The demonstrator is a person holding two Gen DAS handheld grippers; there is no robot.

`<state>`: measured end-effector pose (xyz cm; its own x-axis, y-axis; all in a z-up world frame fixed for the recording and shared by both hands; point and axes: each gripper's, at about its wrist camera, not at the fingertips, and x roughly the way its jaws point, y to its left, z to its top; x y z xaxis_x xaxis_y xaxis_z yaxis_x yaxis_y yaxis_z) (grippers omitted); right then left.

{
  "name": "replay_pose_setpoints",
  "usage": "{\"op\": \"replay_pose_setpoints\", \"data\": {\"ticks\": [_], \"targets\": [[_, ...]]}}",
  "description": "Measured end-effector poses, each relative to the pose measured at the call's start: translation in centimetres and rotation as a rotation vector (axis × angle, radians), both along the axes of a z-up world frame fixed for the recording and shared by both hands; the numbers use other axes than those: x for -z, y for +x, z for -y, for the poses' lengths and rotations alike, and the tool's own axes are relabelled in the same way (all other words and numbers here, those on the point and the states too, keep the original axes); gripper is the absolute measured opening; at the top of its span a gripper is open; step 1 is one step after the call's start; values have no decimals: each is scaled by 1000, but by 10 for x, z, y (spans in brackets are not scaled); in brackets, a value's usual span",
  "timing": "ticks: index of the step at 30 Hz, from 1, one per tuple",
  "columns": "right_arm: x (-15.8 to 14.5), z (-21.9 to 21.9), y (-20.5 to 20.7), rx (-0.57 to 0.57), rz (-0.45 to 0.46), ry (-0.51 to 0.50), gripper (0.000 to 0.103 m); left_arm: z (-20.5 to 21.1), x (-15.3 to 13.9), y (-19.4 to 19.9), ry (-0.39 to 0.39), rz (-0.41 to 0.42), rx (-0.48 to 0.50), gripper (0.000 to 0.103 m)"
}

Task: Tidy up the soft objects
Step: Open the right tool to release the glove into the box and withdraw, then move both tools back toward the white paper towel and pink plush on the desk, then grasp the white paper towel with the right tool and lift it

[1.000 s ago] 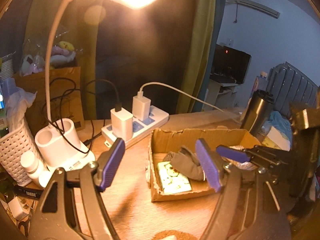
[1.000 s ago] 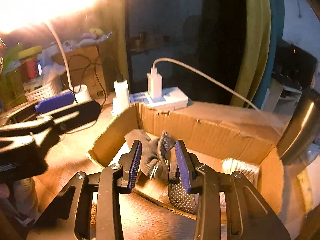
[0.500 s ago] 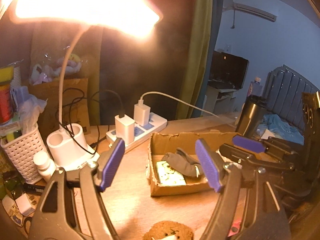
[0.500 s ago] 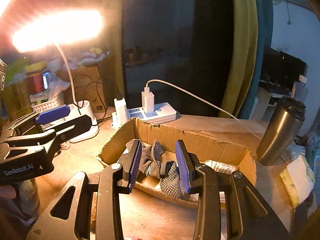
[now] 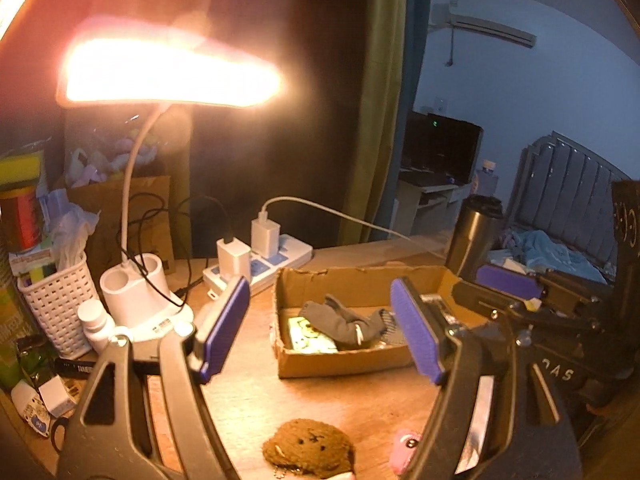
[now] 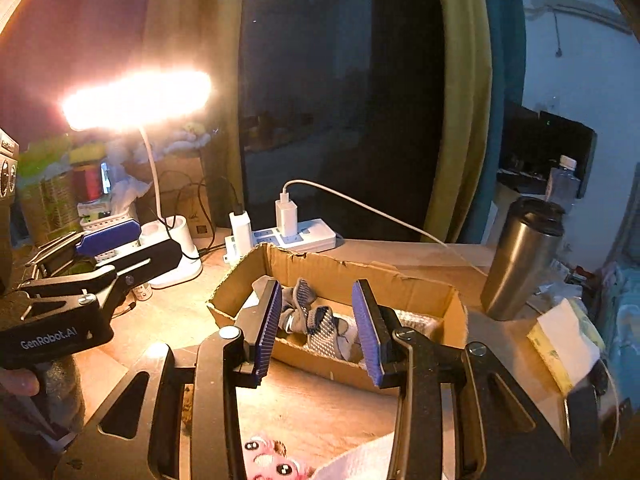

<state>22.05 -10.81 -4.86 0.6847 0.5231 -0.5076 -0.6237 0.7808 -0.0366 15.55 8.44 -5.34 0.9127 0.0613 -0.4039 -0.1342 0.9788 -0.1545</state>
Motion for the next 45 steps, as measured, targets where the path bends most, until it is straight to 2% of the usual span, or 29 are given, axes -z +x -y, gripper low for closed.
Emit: {"op": "replay_pose_setpoints", "data": {"ticks": [9, 19, 24, 37, 45], "targets": [[-2, 39, -19, 48, 7, 18, 41, 24, -5, -14, 12, 6, 38, 75], [13, 75, -35, 83, -21, 8, 49, 48, 11, -24, -2, -32, 61, 75], [29, 87, -44, 92, -52, -12, 54, 55, 21, -30, -16, -52, 61, 75], [77, 109, -50, 138, -163, -54, 55, 60, 48, -50, -36, -103, 54, 75], [103, 114, -41, 166, -254, -121, 55, 62, 62, -54, -52, -137, 55, 75]]}}
